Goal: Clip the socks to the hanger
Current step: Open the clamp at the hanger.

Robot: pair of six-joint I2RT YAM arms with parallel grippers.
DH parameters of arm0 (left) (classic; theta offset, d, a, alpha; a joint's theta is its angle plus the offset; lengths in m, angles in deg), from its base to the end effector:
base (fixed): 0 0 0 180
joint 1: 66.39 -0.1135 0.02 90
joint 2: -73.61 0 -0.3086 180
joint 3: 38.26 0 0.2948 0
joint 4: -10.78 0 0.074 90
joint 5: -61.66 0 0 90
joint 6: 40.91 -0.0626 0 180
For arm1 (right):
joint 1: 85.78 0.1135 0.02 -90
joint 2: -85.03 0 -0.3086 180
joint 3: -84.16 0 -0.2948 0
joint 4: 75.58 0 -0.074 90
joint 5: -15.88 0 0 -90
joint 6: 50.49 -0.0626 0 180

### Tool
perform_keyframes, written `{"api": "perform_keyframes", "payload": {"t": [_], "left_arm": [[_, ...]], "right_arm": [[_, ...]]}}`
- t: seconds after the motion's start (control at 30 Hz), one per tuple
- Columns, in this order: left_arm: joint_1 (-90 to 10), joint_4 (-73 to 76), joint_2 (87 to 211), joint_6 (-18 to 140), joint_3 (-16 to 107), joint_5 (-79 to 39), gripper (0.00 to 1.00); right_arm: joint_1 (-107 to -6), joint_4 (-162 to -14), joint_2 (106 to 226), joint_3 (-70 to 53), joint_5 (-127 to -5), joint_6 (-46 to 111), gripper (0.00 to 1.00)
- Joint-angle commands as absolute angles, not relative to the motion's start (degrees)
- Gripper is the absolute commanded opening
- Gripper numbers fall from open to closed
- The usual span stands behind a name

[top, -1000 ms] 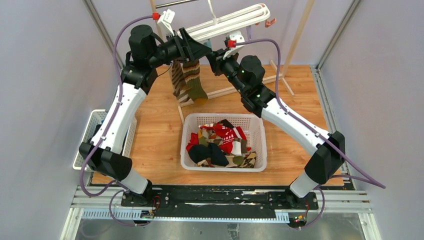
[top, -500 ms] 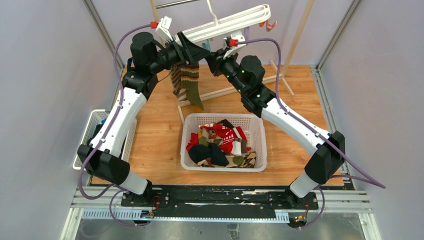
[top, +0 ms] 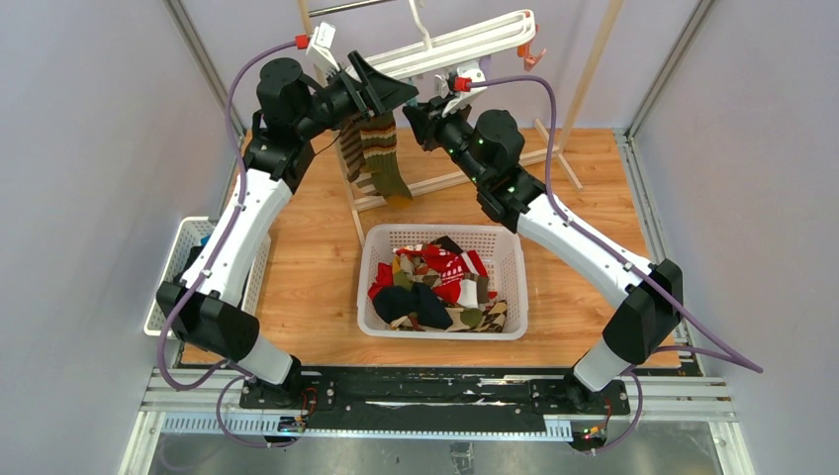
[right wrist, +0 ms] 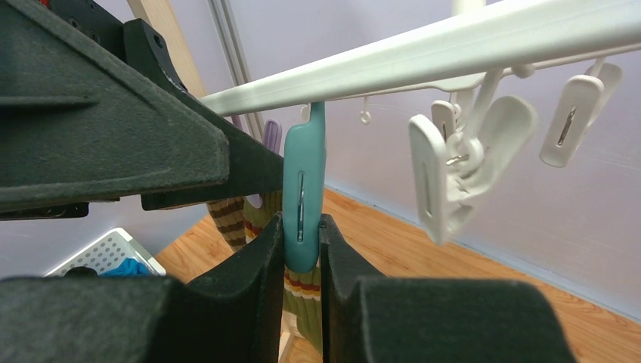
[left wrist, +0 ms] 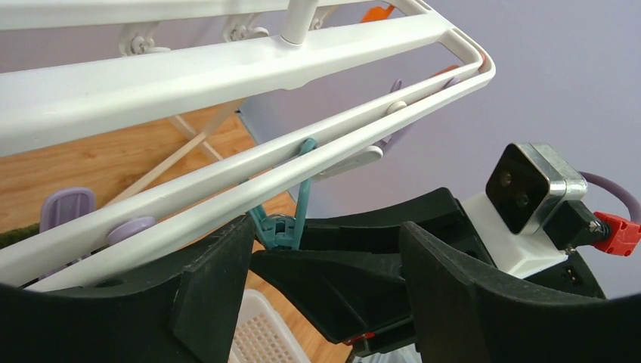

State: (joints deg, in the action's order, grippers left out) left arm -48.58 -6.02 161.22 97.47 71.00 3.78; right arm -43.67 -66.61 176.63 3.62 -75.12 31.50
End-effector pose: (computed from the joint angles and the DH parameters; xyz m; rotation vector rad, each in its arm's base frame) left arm 0.3780 -0.1564 0.5413 0.0610 1.6533 -1.3191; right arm 0.3356 0.3019 0.5018 -0.3701 1.2594 0.7386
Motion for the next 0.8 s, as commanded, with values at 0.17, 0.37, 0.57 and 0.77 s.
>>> {"api": "perform_keyframes", "payload": {"t": [0.17,0.37,0.57,0.77], "left_arm": [[-48.72,-4.97,164.19,97.54,73.61,0.52,0.63],[-48.72,-5.59,164.40,97.69,73.24,0.40,0.57],[-48.72,-5.71,165.04,97.78,73.14,-0.14,0.57],[-48.72,-7.81,164.96,97.48,73.11,-1.64,0.60]], "right_arm": [[-41.23,-62.07,176.77,4.35,-68.79,30.00,0.00],[-41.04,-61.71,177.89,5.41,-67.15,30.69,0.00],[-40.61,-61.15,178.07,5.47,-65.39,31.19,0.00],[-40.40,-59.19,176.94,3.50,-66.10,32.30,0.00]]}}
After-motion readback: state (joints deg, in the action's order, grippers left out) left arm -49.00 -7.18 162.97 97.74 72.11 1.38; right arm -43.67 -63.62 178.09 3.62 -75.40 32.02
